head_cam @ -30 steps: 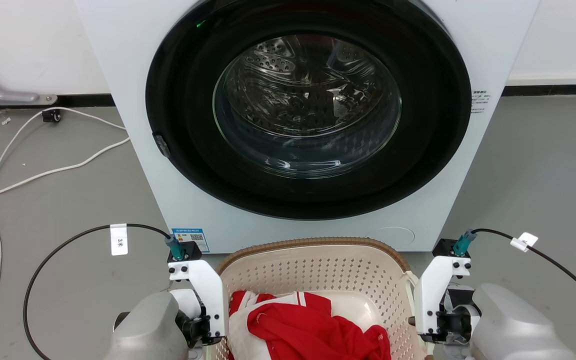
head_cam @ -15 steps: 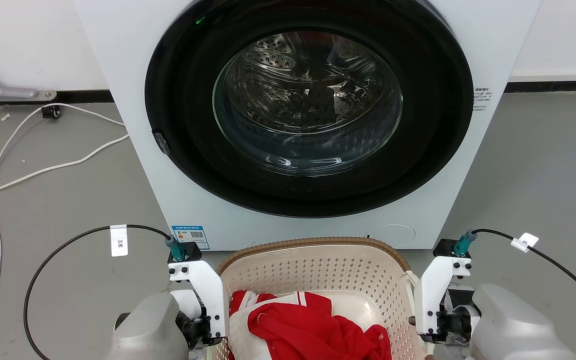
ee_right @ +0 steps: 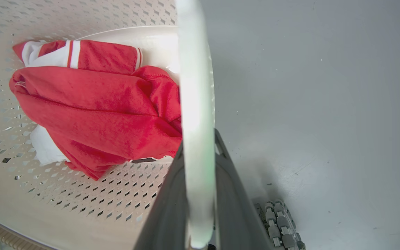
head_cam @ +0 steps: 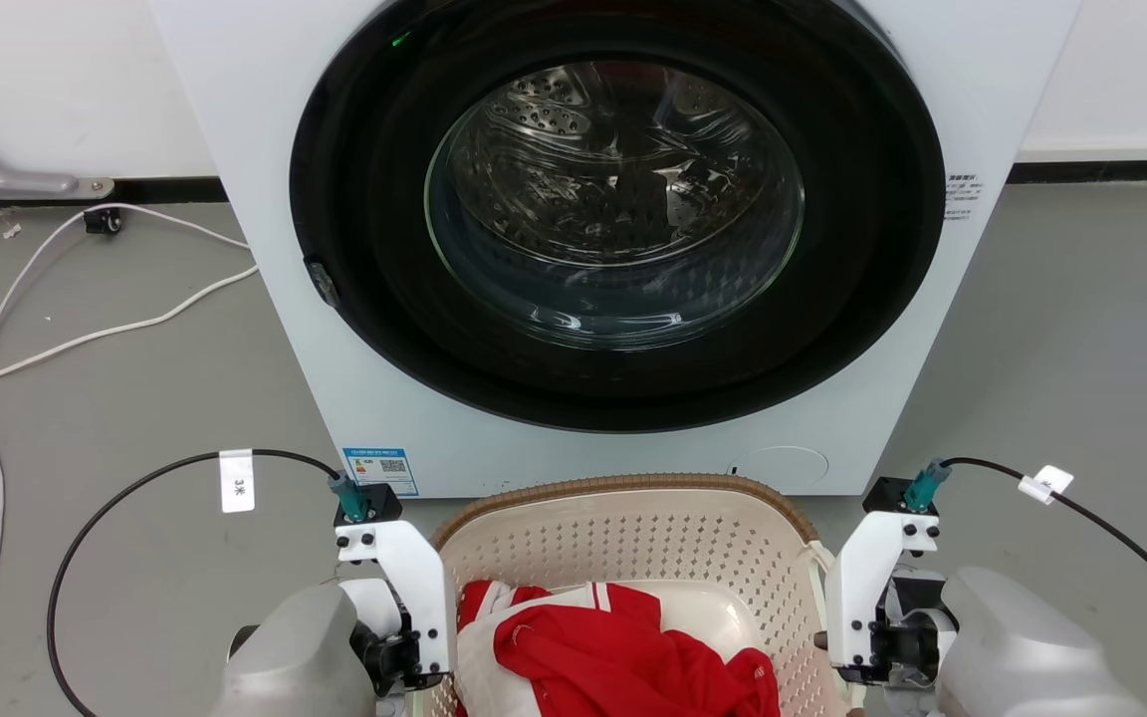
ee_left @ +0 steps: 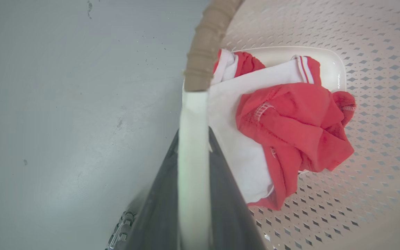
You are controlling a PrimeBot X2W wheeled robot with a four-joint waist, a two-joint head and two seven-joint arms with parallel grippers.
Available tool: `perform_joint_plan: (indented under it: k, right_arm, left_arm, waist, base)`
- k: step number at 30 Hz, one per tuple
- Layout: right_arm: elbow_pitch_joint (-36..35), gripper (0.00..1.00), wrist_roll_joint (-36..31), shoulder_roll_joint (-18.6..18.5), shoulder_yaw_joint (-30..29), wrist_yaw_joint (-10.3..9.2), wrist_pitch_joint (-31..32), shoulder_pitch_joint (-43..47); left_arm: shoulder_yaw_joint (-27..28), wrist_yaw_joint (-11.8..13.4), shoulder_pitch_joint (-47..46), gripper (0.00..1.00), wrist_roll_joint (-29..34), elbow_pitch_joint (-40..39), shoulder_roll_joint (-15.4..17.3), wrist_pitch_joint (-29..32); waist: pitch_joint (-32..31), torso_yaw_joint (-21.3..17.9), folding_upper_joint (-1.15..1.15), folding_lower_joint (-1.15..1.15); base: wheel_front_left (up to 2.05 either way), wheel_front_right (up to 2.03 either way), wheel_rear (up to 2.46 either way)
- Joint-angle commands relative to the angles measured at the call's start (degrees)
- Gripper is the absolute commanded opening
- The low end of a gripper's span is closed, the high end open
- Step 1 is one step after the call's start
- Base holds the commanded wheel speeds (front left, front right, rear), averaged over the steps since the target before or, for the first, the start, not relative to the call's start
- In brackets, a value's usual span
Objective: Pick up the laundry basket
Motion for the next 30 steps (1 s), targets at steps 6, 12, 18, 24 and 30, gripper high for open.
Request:
perform_joint_plan:
  k: [6, 12, 18, 24, 30]
  right_arm:
    - [-0.67, 0.00, 0.99, 1.79, 0.11, 0.77, -0.01, -0.84]
    - [-0.63, 0.00, 1.36, 1.79, 0.29, 0.77, 0.03, -0.98]
    - [-0.55, 0.00, 1.52, 1.82, 0.47, 0.77, 0.21, -0.96]
    - [-0.45, 0.00, 1.94, 1.95, 0.65, 0.77, 1.19, -0.93]
    - [-0.38, 0.00, 2.24, 1.85, 0.78, 0.77, 2.12, -1.02]
  left_arm:
    - [-0.64, -0.73, -0.29, 0.00, -1.12, -0.43, -1.61, -0.20]
    - [-0.99, -0.73, -0.33, 0.00, -1.62, -0.37, -1.47, -0.24]
    - [-1.29, -0.73, -0.18, 0.00, -2.12, -0.28, -1.24, -0.27]
    - [-1.79, -0.73, -0.28, 0.00, -2.80, -0.23, -0.95, -0.04]
    - [-2.10, -0.73, -0.34, 0.00, -3.10, -0.21, -0.84, 0.03]
  waist:
    - [-0.02, 0.00, 0.00, 0.00]
    - [-0.03, 0.02, 0.00, 0.00]
    - [-0.06, 0.01, 0.00, 0.00]
    - [0.01, 0.00, 0.00, 0.00]
    - [-0.02, 0.02, 0.00, 0.00]
  base:
    - [0.00, 0.00, 0.00]
    - [0.00, 0.00, 0.00]
    - [0.00, 0.00, 0.00]
    - [0.00, 0.00, 0.00]
    - [0.00, 0.00, 0.00]
